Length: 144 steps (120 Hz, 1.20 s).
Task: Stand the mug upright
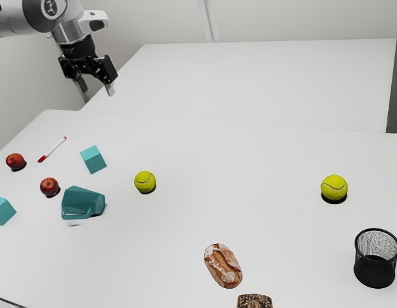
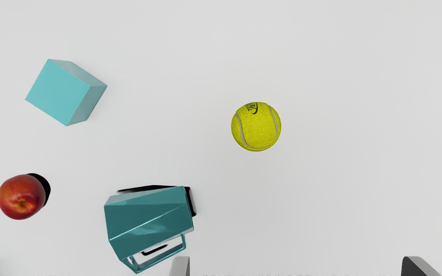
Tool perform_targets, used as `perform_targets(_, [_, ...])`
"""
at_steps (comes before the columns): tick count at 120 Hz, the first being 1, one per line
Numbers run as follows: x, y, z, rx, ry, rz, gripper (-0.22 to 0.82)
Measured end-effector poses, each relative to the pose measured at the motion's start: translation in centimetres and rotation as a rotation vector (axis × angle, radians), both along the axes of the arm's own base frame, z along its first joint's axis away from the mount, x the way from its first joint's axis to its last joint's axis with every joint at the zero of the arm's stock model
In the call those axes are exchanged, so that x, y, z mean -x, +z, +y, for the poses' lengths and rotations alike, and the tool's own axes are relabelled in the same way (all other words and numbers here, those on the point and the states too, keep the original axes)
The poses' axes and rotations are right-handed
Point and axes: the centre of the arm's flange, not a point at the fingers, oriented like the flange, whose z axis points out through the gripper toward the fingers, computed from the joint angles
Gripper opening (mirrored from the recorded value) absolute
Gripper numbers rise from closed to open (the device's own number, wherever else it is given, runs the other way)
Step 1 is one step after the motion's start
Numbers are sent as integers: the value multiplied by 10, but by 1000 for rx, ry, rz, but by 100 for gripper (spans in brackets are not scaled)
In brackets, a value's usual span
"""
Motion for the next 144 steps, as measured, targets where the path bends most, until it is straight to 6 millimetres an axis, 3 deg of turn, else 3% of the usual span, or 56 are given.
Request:
perform_targets(35, [-1, -3, -4, 7, -7, 10, 60])
perform_targets(46, [0, -5, 4, 14, 9, 11, 60])
perform_targets(74, [25, -34, 100, 171, 159, 45, 60])
perform_targets(104, [75, -81, 203, 401, 275, 38, 60])
perform_targets(116, [89, -99, 230, 453, 289, 33, 60])
perform_targets(128, [92, -125, 244, 482, 285, 51, 60])
perform_targets(144, [112, -174, 265, 557, 311, 90, 60])
